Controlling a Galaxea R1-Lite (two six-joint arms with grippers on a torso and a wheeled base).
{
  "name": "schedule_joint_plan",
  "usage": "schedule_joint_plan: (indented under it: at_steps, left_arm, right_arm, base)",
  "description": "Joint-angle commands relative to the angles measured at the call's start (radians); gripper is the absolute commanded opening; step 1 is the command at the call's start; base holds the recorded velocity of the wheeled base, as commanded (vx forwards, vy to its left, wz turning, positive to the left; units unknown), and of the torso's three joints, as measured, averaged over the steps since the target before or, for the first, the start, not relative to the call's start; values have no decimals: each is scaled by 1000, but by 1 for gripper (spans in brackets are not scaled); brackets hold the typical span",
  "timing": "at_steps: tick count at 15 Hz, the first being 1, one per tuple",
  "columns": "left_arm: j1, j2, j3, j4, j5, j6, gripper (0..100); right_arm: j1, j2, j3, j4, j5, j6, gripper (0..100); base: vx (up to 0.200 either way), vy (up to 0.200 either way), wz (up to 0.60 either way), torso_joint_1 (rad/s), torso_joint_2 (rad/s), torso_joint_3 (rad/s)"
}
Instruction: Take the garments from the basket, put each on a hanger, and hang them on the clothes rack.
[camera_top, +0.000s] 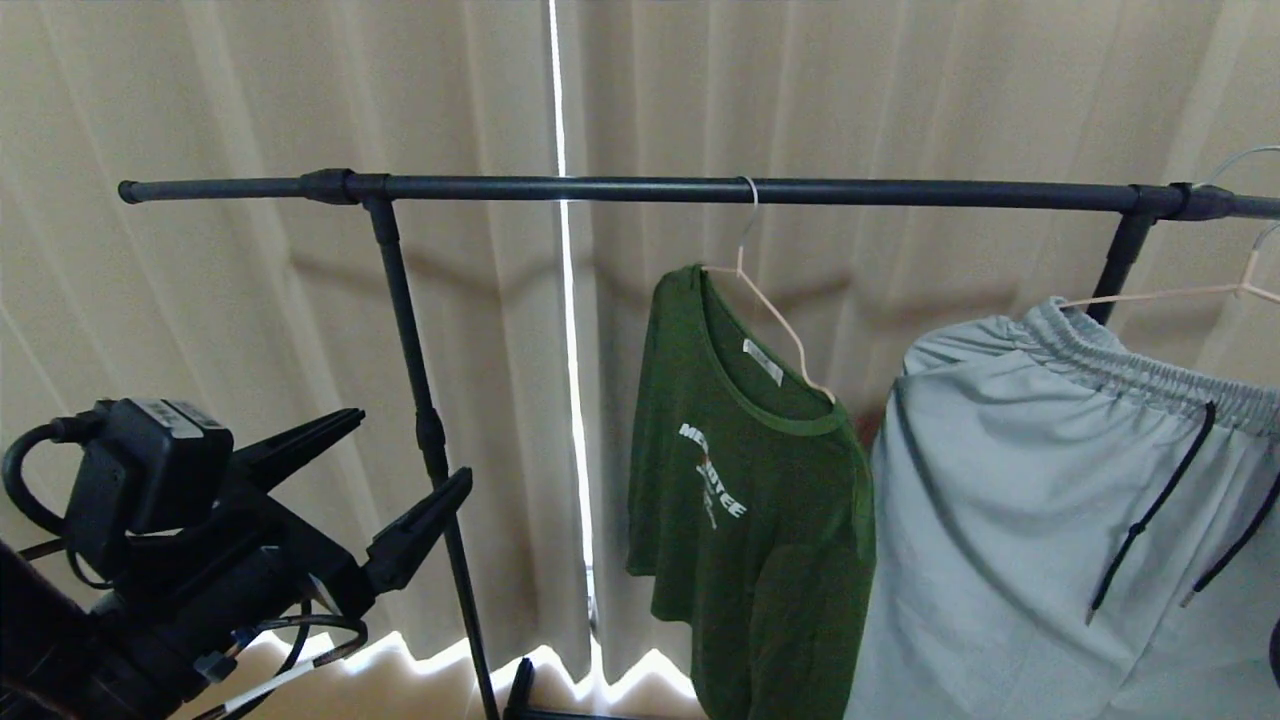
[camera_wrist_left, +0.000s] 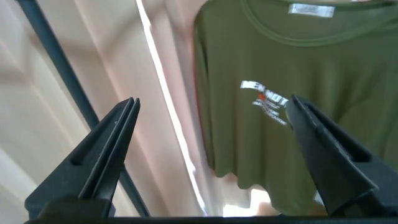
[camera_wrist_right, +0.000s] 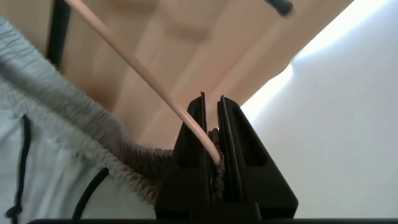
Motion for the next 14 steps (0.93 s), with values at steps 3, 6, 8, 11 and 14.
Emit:
schedule_joint_plan:
  at_steps: [3,6,8,11,14]
  left_arm:
    - [29,-73,-9,50,1,25,100]
    - [86,-154,-83,229,0,17,100]
    - [95,-229,-126,379,-2,-12,100]
    - [106,-282,-146,481,-91,-29,100]
    - [114,-283,-144,487,-108,-29,100]
  right_arm:
    - [123,144,-99,-11,-94,1,0]
    - [163,239,-150,-16,-157,1,0]
    - [174,294,-187,-16,-183,2,0]
    - [177,354,-219,-17,-211,4,0]
    - [177,389,-240,-22,-212,6,0]
  base:
    - [0,0,0,0,0,0]
    - [0,0,0,0,0,0]
    - [0,0,0,0,0,0]
    - [0,0,0,0,0,0]
    - [0,0,0,0,0,0]
